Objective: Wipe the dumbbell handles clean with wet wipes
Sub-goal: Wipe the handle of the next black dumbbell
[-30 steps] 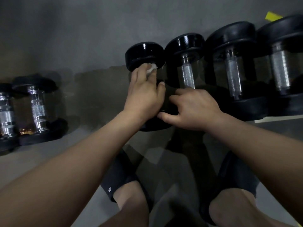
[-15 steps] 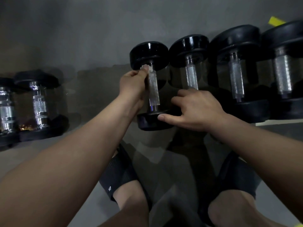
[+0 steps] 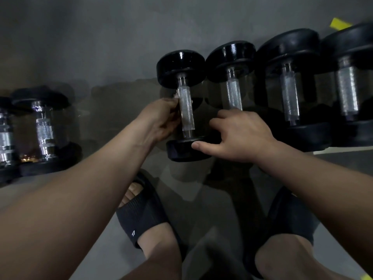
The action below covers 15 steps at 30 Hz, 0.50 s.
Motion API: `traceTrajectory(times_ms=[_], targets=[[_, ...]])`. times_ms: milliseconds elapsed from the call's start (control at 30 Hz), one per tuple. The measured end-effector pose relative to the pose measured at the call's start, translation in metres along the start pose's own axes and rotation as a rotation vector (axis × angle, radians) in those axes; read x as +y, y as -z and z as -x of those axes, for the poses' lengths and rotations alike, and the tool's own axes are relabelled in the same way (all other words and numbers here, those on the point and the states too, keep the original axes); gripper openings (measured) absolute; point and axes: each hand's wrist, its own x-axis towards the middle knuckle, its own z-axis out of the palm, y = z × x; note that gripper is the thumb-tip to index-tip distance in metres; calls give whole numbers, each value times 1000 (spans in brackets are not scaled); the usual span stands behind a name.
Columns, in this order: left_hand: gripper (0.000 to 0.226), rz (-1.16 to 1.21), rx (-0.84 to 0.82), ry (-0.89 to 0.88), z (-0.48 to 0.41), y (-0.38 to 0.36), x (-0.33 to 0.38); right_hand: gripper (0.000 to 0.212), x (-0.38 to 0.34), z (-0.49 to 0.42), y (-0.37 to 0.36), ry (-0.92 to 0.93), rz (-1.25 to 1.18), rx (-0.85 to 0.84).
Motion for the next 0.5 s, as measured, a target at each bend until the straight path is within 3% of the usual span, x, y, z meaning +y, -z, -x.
traceTrajectory(times_ms=[133, 367, 500], targets=[[11, -84, -57, -26, 8, 15, -7, 72, 0, 0, -2, 1, -2, 19], [19, 182, -55, -40, -2, 7, -3, 75, 0, 0, -1, -2, -1, 14], [11, 87, -46, -78, -3, 5, -2, 74, 1, 0, -1, 1, -6, 20]])
